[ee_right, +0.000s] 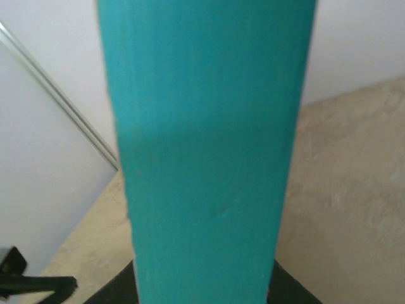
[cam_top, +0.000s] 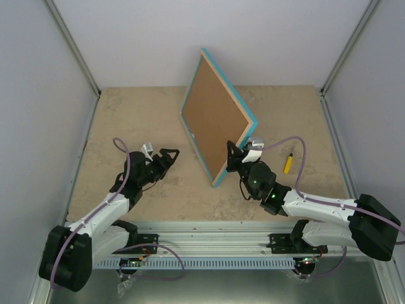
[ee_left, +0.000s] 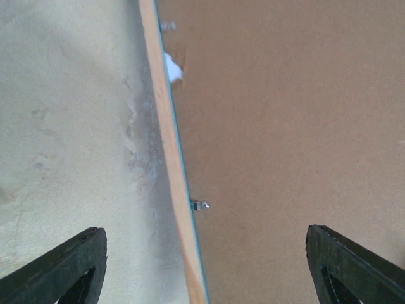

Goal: Take the photo out of the frame

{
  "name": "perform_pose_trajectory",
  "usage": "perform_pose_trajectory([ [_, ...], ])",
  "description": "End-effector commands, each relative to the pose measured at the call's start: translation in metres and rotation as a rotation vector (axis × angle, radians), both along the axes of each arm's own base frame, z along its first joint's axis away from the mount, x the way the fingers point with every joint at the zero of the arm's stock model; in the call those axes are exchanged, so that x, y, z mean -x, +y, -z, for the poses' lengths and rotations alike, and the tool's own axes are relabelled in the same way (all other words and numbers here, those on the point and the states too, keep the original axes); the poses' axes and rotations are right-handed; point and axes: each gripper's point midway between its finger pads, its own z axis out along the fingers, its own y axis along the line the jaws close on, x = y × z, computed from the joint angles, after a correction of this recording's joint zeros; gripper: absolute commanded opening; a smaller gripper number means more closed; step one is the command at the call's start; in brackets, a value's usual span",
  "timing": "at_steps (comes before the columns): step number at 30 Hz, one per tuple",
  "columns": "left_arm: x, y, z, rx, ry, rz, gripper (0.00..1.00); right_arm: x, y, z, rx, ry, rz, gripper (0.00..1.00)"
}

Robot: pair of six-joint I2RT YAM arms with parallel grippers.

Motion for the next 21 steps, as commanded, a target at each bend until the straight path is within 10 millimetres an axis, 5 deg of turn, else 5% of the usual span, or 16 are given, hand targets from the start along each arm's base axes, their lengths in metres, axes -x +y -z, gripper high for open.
perform_pose_trajectory([
  [1,0.001,-0.016,0.004,0.055,-0.008,0.046,0.88,-0.003,-0.002,0.036,-0.197,0.194,0.061,0.01],
  [9,0.005,-0.020,0.032,0.093,0.065,0.053,0.88,-0.003,-0.005,0.082,-0.293,0.375,0.135,0.00],
  [21,0.011,-0.037,0.043,0.148,0.096,0.123,0.77,0.005,0.002,0.114,-0.369,0.507,0.125,0.01],
])
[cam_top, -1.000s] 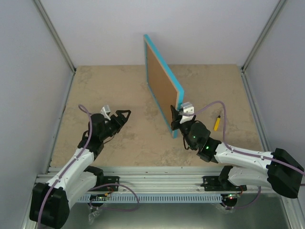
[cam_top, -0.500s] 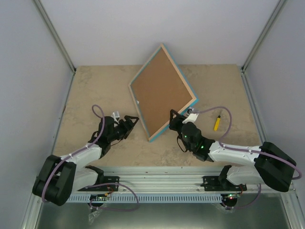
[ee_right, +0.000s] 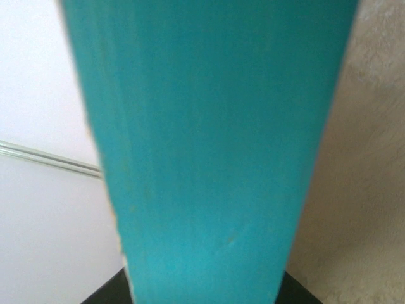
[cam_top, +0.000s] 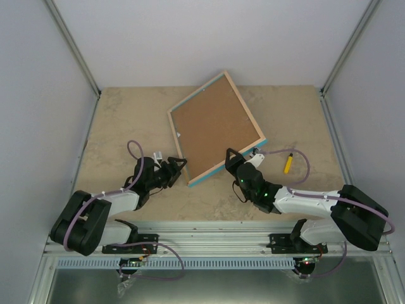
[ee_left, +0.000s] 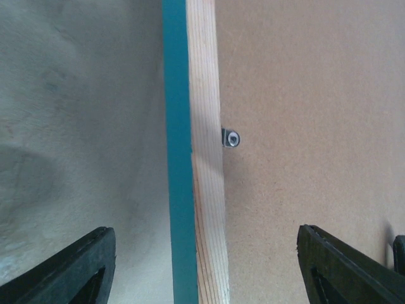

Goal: Take the photo out of the frame

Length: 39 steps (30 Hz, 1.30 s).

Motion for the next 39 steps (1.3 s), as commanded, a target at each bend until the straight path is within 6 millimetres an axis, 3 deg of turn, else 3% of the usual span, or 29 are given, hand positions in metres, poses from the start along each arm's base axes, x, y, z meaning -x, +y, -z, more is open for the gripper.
perform_pose_trajectory([
  [1,0.001,-0.013,-0.013,0.060,-0.049,0.050,0.75,0.012,0.005,0.045,0.095,0.130,-0.066,0.00],
  [13,0.004,-0.013,-0.024,0.104,-0.073,0.042,0.47,0.017,0.017,0.060,0.060,0.212,-0.107,0.01],
  [19,0.003,-0.012,-0.030,0.097,-0.087,0.035,0.28,0.018,0.016,0.063,0.062,0.250,-0.100,0.05],
  [25,0.002,-0.011,-0.034,0.086,-0.096,0.030,0.17,0.020,0.014,0.064,0.037,0.273,-0.104,0.25],
  [31,0.000,-0.010,-0.034,0.084,-0.096,0.022,0.13,0.022,0.012,0.068,0.021,0.311,-0.113,0.52],
  [39,-0.003,-0.010,-0.037,0.077,-0.104,0.021,0.12,0.029,0.003,0.079,0.015,0.404,-0.158,0.79],
])
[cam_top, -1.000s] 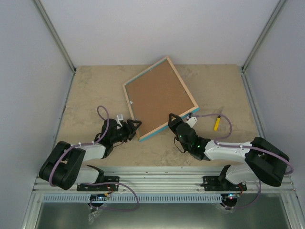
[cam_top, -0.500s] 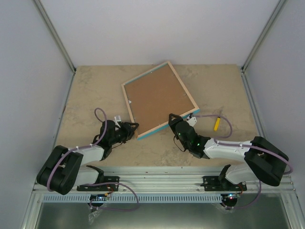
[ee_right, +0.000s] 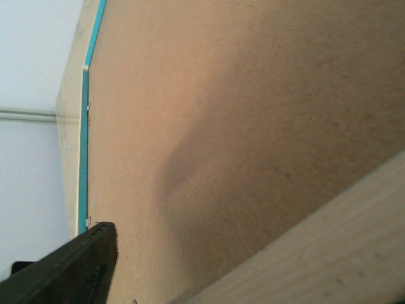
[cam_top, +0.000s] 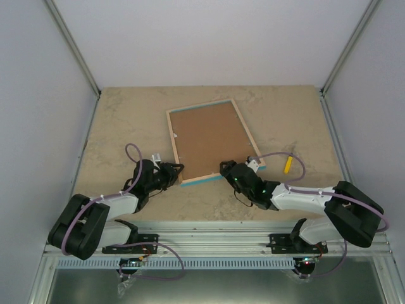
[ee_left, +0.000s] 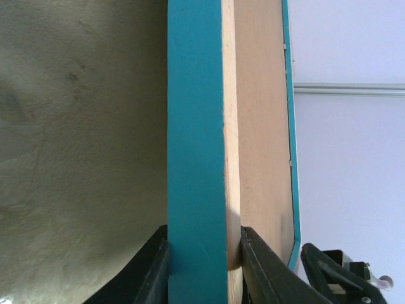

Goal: Take the photo out of the frame

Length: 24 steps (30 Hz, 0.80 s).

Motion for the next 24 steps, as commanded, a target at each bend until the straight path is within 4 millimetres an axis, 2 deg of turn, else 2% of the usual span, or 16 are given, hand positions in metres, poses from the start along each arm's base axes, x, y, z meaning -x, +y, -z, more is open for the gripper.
perform_pose_trajectory([
  [1,-0.008,-0.014,-0.037,0.045,-0.130,0.058,0.11,0.005,-0.006,0.000,-0.010,0.042,-0.033,0.82],
  [7,-0.010,-0.013,-0.037,0.006,-0.134,0.061,0.11,0.014,-0.017,0.009,0.075,0.097,-0.155,0.97],
  [12,-0.010,-0.011,-0.031,-0.039,-0.129,0.071,0.11,0.017,-0.018,0.012,0.289,0.067,-0.409,0.98],
  [16,-0.011,-0.010,-0.027,-0.080,-0.125,0.080,0.12,0.016,-0.025,0.017,0.421,0.046,-0.522,0.98],
  [19,-0.010,-0.009,-0.022,-0.113,-0.116,0.092,0.13,0.013,-0.029,0.009,0.460,-0.009,-0.596,0.98],
  [24,-0.011,-0.003,-0.015,-0.182,-0.111,0.085,0.12,-0.002,-0.038,-0.022,0.554,-0.114,-0.654,0.98],
])
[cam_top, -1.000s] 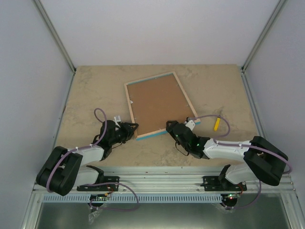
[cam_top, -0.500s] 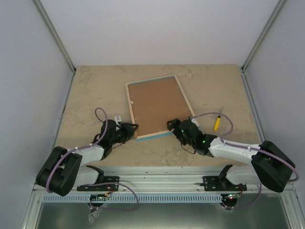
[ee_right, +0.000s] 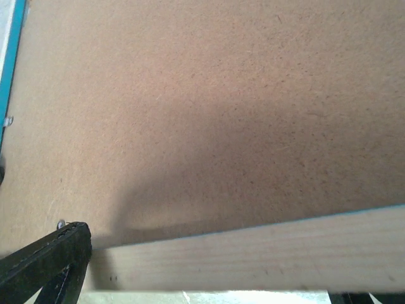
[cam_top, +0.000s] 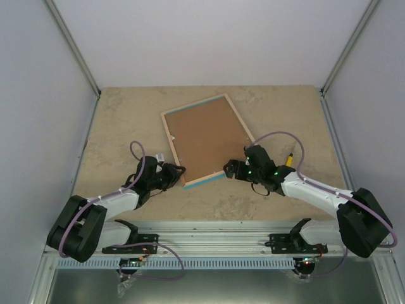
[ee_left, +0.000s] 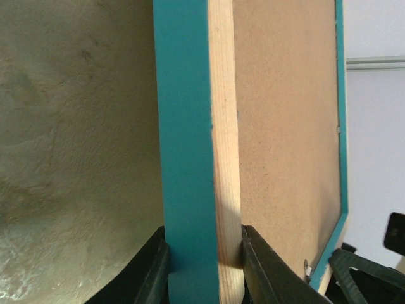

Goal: Take the photo out of the frame

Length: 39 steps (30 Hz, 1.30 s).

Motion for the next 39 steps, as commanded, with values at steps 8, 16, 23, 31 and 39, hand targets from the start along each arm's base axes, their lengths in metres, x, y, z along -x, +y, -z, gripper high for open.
perform_pose_trajectory([
  [8,-0.019,0.003,-0.022,-0.123,-0.156,0.037,0.12,-0.005,-0.033,-0.026,0.168,-0.107,-0.218,0.98],
  [16,-0.017,0.008,-0.017,-0.182,-0.148,0.048,0.11,-0.045,-0.060,-0.039,0.178,-0.200,-0.151,0.98],
  [23,-0.015,0.013,-0.012,-0.238,-0.137,0.055,0.12,-0.085,-0.059,-0.021,0.172,-0.203,-0.174,0.98],
  [31,-0.016,0.015,0.000,-0.281,-0.113,0.069,0.16,-0.098,-0.051,0.021,0.184,-0.129,-0.212,0.98],
  [39,-0.019,0.014,0.018,-0.320,-0.070,0.098,0.25,-0.082,-0.046,0.042,0.149,-0.071,-0.254,0.98],
])
